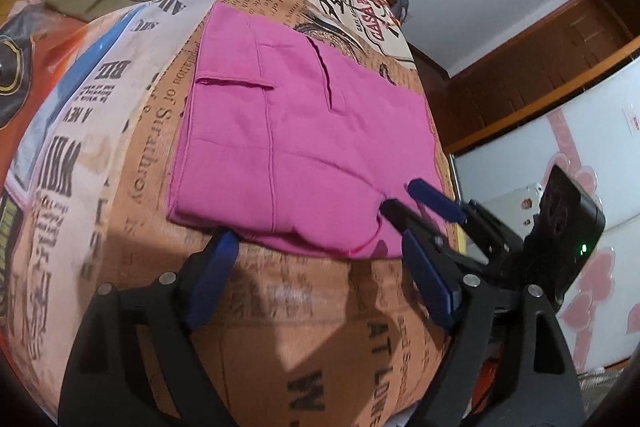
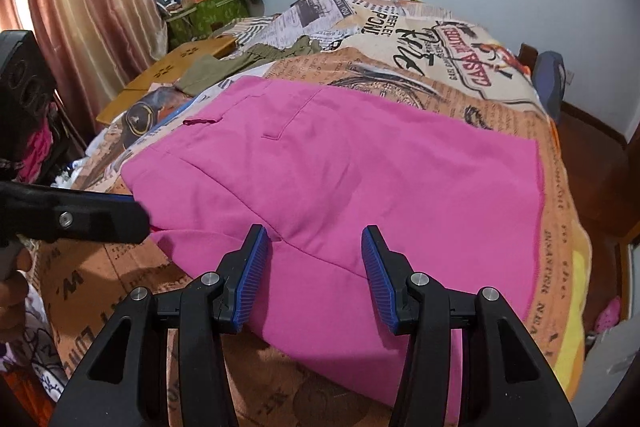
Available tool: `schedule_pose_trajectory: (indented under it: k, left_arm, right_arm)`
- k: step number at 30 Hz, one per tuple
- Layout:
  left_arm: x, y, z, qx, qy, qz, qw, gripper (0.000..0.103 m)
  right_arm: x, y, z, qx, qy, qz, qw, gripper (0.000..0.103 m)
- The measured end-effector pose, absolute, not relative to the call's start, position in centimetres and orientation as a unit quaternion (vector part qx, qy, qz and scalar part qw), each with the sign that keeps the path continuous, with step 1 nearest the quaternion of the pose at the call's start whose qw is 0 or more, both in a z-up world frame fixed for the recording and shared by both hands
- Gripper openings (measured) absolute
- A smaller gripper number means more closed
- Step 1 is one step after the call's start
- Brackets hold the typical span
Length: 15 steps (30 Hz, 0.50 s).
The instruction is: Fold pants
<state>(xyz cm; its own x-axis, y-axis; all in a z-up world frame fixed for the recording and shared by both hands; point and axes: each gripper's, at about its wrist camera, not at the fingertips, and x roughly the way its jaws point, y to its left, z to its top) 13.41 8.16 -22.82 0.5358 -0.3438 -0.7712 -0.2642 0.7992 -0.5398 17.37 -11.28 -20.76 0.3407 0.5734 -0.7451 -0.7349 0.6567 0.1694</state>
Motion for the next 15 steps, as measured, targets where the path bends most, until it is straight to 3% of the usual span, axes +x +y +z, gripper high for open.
schedule_pose_trajectory:
  k: [3,6,15]
  left_arm:
    - [13.9,8.7,-22.9,-0.326,0.474,-0.017,0.818,0.083]
    - [14.4,9.4,-22.9,-0.33,0.475,0.001,0.816,0.066]
    - [13.2,10.1,-23.1,-0.413,0.482,-0.04,0.771,0.066]
  right_arm:
    - [17.6,-11.7,-21.1,-0.077,0.422,0.409,0.805,0.045]
    - [17.6,-11.8,-21.2,-0.072,0.427,0.413,0.801,0.045]
    - [17.8,-12.1,-21.4,-0.053,0.432,0.421,0.796,0.045]
